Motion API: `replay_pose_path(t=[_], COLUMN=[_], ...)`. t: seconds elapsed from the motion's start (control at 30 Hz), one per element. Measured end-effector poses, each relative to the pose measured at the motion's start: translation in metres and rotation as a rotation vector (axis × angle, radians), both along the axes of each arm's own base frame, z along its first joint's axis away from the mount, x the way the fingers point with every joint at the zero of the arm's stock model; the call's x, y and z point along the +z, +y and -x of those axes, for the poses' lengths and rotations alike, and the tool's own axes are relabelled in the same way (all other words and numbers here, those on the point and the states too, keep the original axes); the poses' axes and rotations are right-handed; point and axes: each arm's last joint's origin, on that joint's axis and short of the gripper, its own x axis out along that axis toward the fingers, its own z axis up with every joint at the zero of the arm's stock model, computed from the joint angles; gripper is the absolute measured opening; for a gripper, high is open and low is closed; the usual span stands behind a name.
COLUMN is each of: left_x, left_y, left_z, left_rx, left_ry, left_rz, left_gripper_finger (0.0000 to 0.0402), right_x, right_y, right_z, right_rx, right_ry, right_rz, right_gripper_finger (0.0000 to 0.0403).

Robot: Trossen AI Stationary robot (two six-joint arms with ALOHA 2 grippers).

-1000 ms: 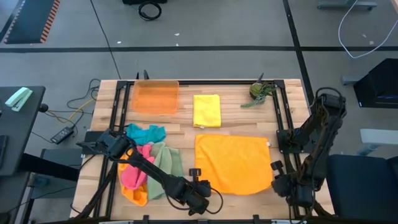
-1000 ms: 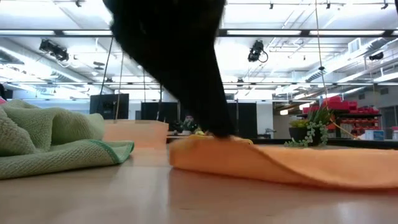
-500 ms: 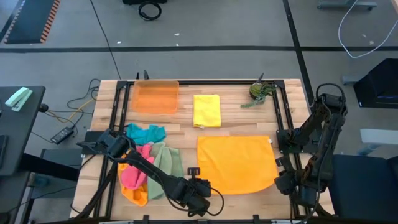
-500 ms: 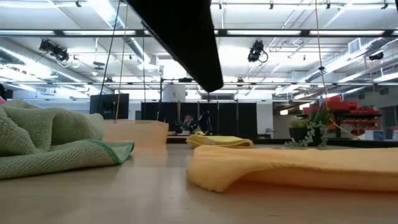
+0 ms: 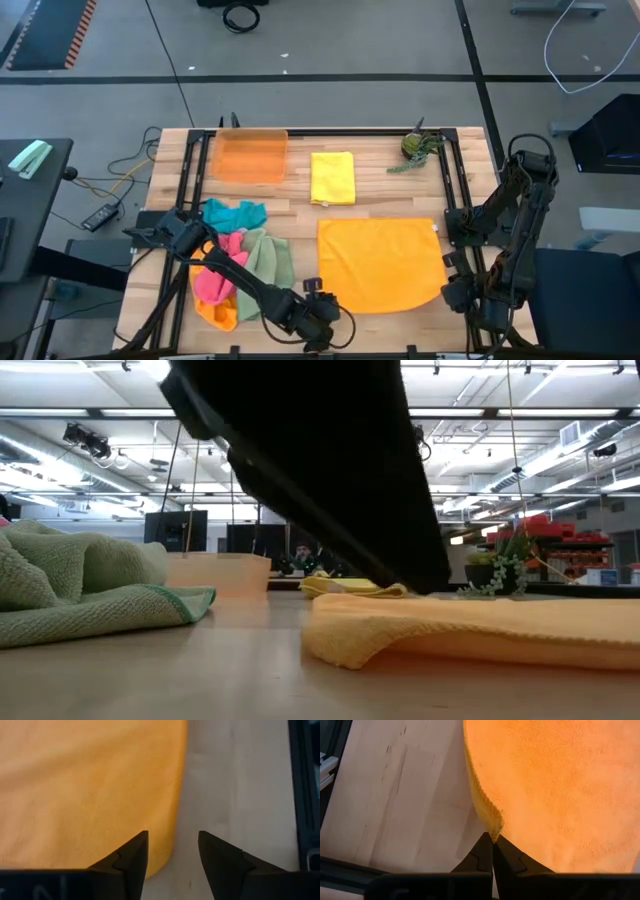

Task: Fold microfiber towels
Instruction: Fold the right orange towel

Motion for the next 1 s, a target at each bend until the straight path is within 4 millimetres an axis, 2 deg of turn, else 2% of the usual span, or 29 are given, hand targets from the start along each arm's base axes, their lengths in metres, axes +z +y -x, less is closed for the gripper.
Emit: replay_pose_path(t=[0.23, 0.4, 0.57, 0.67, 0.8, 0.93, 1.0], left_x=[-0.007, -0.024, -0.033, -0.033, -0.026, -0.006, 0.02], left_y=[0.004, 0.004, 0.008, 0.015, 0.02, 0.025, 0.026], left_z=[0.004, 0.001, -0.004, -0.007, -0.01, -0.009, -0.01], left_rx=[0.019, 0.0, 0.005, 0.015, 0.016, -0.055, -0.073], left_ry=[0.04, 0.083, 0.106, 0.117, 0.119, 0.149, 0.119], left_rz=[-0.017, -0.008, -0.004, 0.005, 0.003, -0.059, -0.061], left_gripper_finger=[0.0175, 0.0167, 0.0143, 0.0105, 0.002, 0.0016, 0.0013], right_x=[0.0, 0.0, 0.0, 0.0, 0.0, 0.001, 0.003], right_y=[0.0, 0.0, 0.0, -0.001, -0.001, -0.003, -0.003], right_z=[0.0, 0.0, 0.0, 0.0, 0.0, 0.001, 0.001], right_rx=[0.001, -0.008, -0.011, -0.014, -0.036, -0.038, -0.045], right_ry=[0.0, 0.0, 0.001, 0.002, 0.006, 0.013, 0.015], right_rz=[0.001, -0.001, 0.001, 0.002, -0.003, 0.022, 0.026], right_gripper_finger=[0.0005, 0.0005, 0.0005, 0.0005, 0.0005, 0.0005, 0.0005])
